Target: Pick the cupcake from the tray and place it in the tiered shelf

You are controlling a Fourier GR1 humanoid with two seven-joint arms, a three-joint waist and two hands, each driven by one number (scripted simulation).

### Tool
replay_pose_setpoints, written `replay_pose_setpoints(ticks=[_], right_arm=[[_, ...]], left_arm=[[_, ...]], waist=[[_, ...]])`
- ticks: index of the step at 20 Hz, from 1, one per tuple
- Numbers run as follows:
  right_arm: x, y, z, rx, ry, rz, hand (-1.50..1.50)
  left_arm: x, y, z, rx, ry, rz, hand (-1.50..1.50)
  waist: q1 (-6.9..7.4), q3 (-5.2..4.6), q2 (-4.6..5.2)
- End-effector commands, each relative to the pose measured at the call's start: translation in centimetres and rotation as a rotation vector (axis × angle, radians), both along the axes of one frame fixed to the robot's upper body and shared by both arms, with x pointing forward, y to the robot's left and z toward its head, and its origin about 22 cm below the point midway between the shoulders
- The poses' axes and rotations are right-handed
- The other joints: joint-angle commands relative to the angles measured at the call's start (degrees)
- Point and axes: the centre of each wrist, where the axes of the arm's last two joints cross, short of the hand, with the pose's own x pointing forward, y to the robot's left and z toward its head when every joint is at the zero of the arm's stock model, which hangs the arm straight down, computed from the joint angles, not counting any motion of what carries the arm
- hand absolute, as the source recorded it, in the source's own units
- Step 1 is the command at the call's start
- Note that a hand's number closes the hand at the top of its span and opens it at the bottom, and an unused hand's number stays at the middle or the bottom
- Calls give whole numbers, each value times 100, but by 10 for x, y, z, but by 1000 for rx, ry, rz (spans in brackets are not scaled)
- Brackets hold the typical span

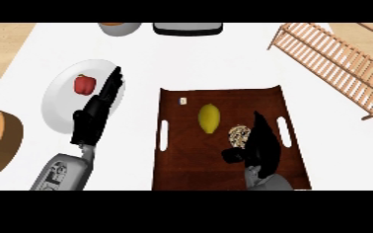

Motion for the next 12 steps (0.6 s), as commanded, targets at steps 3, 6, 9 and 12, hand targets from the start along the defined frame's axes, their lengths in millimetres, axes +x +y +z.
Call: replay_pose_setpoints(ticks=[3, 6, 9, 12], right_arm=[[1, 6, 0, 0, 106, -69, 150], [3, 15, -32, -67, 79, -36, 150], [-1, 19, 5, -80, 47, -57, 150], [51, 23, 11, -100, 45, -97, 150]], left_arm=[[-1, 2, -6, -10, 6, 11, 0], [4, 8, 18, 3, -10, 0, 0], [7, 6, 6, 9, -5, 11, 0], [-9, -6, -2, -7, 13, -17, 0]], waist=[[-11, -1, -3], [27, 2, 1], [-25, -1, -7], [107, 2, 16]])
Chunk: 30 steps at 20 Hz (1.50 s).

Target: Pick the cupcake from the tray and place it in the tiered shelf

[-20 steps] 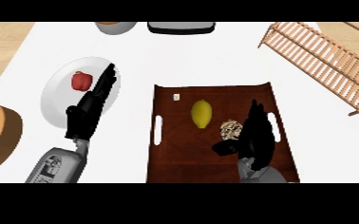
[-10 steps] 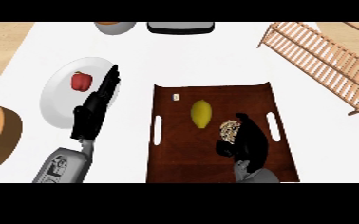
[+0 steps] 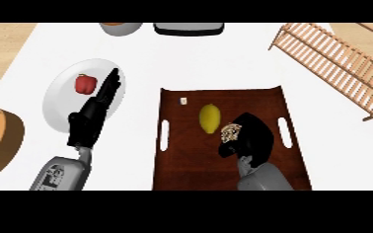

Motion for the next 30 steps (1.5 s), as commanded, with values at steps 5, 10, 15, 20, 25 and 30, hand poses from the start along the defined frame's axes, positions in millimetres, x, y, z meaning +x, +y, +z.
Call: replay_pose_setpoints(ticks=[5, 10, 15, 20, 25, 30], right_arm=[[113, 2, 68, 22, -22, -255, 150], [146, 12, 96, 39, -150, -281, 150], [153, 18, 129, 122, -472, -315, 150], [166, 36, 153, 41, -597, -333, 150], [175, 41, 196, -53, -643, -401, 150], [184, 42, 221, -219, -675, -462, 150]], left_arm=[[11, -18, 7, 9, -41, -68, 0], [10, -29, 0, -2, -25, -74, 0], [1, -33, -10, 1, -4, -59, 0], [5, -22, 0, 0, -18, -55, 0], [7, -12, 3, 7, -6, -19, 0], [4, -12, -5, 8, -3, -21, 0]], waist=[[343, 4, 142], [387, 5, 147], [336, 2, 94], [312, -5, 75], [103, -9, -3], [92, -10, 23]])
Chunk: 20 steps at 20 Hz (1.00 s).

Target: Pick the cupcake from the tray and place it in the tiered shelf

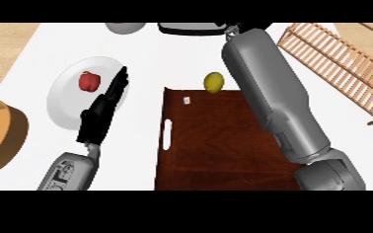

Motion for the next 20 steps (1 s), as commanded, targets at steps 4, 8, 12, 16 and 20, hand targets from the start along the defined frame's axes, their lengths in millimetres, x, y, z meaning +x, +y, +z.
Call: replay_pose_setpoints(ticks=[4, 8, 12, 16, 20], right_arm=[[9, -10, 58, 49, -117, -278, 150], [12, -19, 75, -65, -98, -359, 150], [17, -29, 90, -60, -140, -402, 150], [15, -43, 110, -84, -127, -434, 150], [19, -63, 100, -114, -175, -471, 150]], left_arm=[[3, 7, 2, -5, -15, 18, 0], [-3, 13, -2, -6, 1, 16, 0], [-4, 2, -3, 6, -5, 18, 0], [1, 14, -4, -5, 1, 34, 0], [-1, 2, 4, -9, 5, 26, 0]], waist=[[-97, 2, -1], [-141, 4, -39], [-53, 4, 9], [-149, 6, -20], [-121, 11, -13]])
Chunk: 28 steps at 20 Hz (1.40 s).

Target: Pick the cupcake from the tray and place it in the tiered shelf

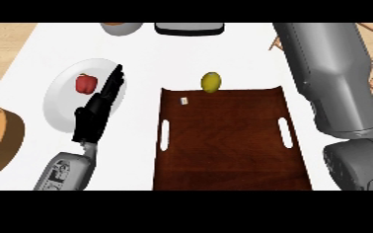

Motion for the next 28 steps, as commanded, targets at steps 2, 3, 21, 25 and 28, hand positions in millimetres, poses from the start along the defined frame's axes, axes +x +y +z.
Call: replay_pose_setpoints(ticks=[2, 3, 21, 25, 28], right_arm=[[1, -41, 24, 105, -35, -184, 150], [-1, -35, 26, 99, -29, -198, 150], [13, -112, -23, -151, 133, -242, 150], [12, -143, -31, -117, 92, -287, 150], [3, -147, -13, -21, -193, -181, 150]], left_arm=[[-4, 16, -12, -18, 5, -8, 0], [-3, 12, -2, -16, -5, -11, 0], [1, 6, -6, 1, -5, -13, 0], [-15, 4, -7, 12, 1, -13, 0], [-6, 8, -7, 8, 1, -18, 0]], waist=[[-31, -1, 16], [-27, 2, -8], [50, 5, 36], [138, 8, 52], [111, 27, 70]])
